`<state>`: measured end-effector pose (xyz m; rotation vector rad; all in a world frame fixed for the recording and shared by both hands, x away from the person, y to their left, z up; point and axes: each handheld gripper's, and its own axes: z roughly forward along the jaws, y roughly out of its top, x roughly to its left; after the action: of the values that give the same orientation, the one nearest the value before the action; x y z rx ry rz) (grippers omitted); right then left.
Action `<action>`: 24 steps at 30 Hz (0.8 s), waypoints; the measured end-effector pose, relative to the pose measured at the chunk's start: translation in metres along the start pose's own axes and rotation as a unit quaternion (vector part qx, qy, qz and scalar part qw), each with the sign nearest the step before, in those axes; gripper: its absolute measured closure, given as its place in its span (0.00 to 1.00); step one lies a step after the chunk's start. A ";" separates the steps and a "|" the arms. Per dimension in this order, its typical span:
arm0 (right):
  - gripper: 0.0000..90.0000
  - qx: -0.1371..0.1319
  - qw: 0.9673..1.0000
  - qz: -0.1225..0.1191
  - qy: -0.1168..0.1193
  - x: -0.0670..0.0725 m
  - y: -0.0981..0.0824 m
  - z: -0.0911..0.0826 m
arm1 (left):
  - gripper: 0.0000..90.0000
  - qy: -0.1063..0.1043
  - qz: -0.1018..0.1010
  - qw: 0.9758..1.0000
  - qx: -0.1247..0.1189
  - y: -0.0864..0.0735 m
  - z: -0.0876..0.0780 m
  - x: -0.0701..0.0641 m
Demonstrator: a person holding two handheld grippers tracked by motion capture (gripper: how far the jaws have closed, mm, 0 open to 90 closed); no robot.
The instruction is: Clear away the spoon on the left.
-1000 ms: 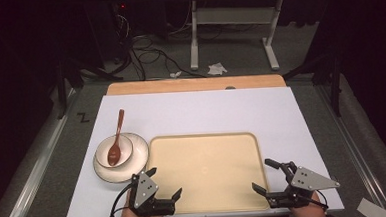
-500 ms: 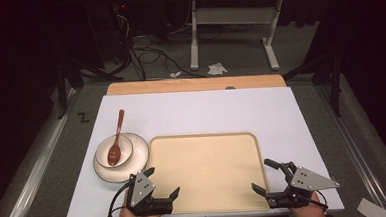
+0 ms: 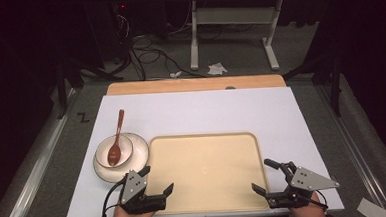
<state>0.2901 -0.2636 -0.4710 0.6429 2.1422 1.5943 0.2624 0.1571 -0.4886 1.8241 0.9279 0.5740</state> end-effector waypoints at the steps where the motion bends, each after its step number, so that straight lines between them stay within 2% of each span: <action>1: 0.18 0.000 1.000 -0.001 0.000 0.000 0.000 0.000 | 0.10 0.000 -0.001 1.000 -0.001 0.000 0.000 0.000; 13: 0.18 0.001 1.000 -0.002 0.000 0.000 0.000 0.000 | 0.12 -0.003 -0.023 1.000 -0.008 -0.001 -0.007 0.013; 18: 0.18 0.000 1.000 -0.003 0.001 0.000 0.000 0.000 | 0.12 0.006 -0.028 1.000 -0.008 -0.001 -0.012 0.021; 24: 0.18 -0.001 1.000 -0.005 0.001 0.000 0.000 0.000 | 0.17 0.014 -0.031 0.999 -0.017 -0.001 -0.017 0.027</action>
<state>0.2905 -0.2637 -0.4706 0.6290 2.1412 1.5913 0.2659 0.1880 -0.4833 1.7553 0.9847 0.5746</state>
